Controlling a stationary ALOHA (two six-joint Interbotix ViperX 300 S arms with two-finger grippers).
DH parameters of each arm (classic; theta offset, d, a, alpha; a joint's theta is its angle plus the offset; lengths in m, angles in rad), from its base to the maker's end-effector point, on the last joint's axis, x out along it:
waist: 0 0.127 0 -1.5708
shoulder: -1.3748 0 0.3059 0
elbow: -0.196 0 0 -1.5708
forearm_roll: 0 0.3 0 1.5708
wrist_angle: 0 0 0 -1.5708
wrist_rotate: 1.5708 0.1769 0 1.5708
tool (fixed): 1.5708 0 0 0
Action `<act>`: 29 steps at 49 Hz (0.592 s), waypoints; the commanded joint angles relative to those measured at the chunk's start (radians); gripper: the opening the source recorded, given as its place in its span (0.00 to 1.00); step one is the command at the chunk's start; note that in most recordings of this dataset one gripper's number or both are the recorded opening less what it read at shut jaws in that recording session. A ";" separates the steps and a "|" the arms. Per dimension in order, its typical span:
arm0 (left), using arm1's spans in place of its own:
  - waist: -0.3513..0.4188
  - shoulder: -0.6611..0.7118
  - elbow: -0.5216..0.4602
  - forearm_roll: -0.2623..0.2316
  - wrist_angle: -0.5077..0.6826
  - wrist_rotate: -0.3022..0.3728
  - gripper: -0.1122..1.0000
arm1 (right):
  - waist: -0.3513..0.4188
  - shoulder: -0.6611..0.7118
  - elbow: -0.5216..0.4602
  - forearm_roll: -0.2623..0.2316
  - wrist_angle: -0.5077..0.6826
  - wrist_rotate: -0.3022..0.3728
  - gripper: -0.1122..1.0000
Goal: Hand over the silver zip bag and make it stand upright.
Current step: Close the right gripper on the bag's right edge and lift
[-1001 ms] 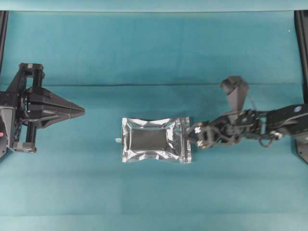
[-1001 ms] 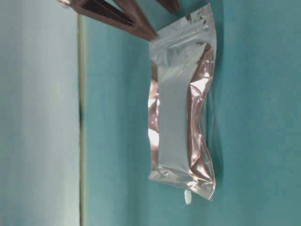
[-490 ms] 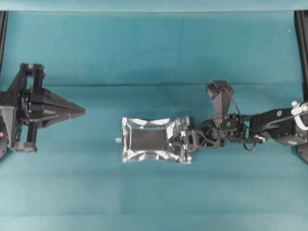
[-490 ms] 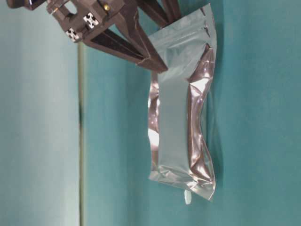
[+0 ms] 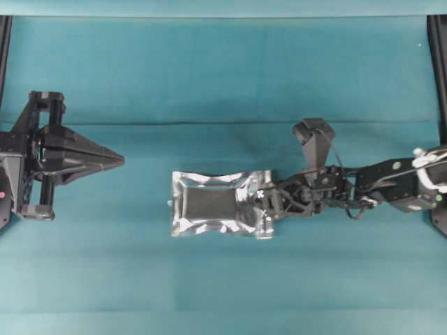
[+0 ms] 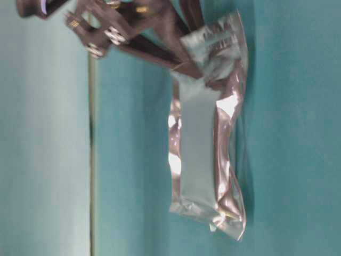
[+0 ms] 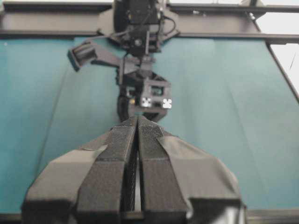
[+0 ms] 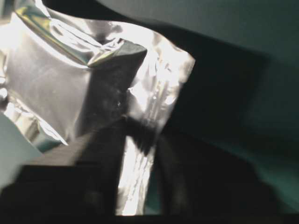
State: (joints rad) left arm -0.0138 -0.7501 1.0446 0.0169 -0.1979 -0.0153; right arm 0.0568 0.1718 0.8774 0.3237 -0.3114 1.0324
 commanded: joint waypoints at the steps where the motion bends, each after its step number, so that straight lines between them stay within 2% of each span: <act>1: 0.003 -0.002 -0.009 0.002 -0.003 0.002 0.11 | 0.009 -0.008 -0.011 -0.003 -0.002 0.008 0.36; 7: 0.002 -0.002 -0.009 0.002 -0.005 0.002 0.11 | 0.005 -0.026 -0.011 -0.003 -0.003 0.005 0.16; 11: 0.002 -0.002 -0.009 0.002 -0.005 0.002 0.11 | 0.000 -0.060 -0.009 -0.006 0.006 0.002 0.11; 17: 0.002 0.000 -0.009 0.002 -0.005 0.002 0.11 | -0.017 -0.132 -0.017 -0.014 0.055 -0.018 0.07; 23: 0.003 0.000 -0.009 0.002 -0.003 0.002 0.11 | -0.041 -0.215 -0.058 -0.055 0.202 -0.064 0.07; 29: 0.003 -0.002 -0.008 0.002 -0.003 0.002 0.11 | -0.060 -0.293 -0.149 -0.123 0.453 -0.143 0.07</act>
State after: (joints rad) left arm -0.0123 -0.7501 1.0462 0.0169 -0.1979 -0.0153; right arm 0.0031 -0.0568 0.7992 0.2424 -0.0031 0.9434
